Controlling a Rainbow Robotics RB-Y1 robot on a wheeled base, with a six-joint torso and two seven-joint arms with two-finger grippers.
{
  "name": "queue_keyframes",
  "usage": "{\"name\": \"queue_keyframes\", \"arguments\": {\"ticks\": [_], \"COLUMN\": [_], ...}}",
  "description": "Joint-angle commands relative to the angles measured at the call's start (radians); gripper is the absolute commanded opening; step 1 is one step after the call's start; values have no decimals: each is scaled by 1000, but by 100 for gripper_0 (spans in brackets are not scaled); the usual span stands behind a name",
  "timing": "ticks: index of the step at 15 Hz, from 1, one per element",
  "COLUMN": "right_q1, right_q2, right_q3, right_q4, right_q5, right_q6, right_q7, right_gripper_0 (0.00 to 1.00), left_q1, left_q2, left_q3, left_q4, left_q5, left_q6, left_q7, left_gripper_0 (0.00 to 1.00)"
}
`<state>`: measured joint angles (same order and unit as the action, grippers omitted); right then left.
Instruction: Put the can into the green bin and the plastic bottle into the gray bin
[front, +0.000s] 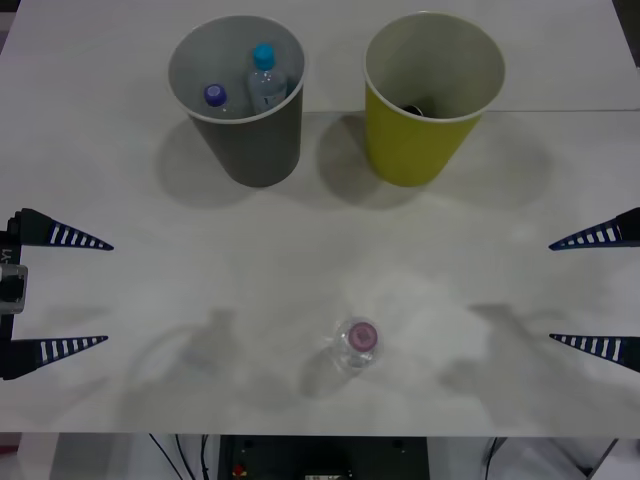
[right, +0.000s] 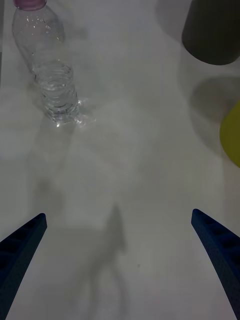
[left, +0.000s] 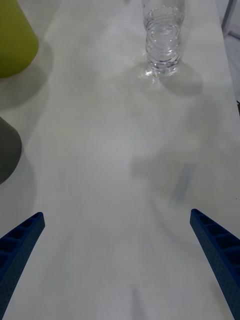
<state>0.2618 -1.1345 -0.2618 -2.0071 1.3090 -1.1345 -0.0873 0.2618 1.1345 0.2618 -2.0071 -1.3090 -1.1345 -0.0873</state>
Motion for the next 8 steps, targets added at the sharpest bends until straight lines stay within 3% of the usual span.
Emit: {"name": "queue_keyframes", "arguments": {"ticks": [1, 6, 8], "right_q1": [0, -1, -1], "right_q2": [0, 2, 35], "right_q3": [0, 26, 29], "right_q4": [0, 5, 8], "right_q5": [0, -2, -1], "right_q6": [0, -1, -2], "right_q7": [0, 3, 17], "right_gripper_0": [100, 100, 100], "left_q1": [0, 0, 0], "left_q2": [0, 0, 0], "left_q3": [0, 0, 0], "left_q4": [0, 0, 0], "left_q5": [0, 0, 0], "left_q6": [0, 0, 0], "left_q7": [0, 0, 0], "left_gripper_0": [100, 100, 100]}}
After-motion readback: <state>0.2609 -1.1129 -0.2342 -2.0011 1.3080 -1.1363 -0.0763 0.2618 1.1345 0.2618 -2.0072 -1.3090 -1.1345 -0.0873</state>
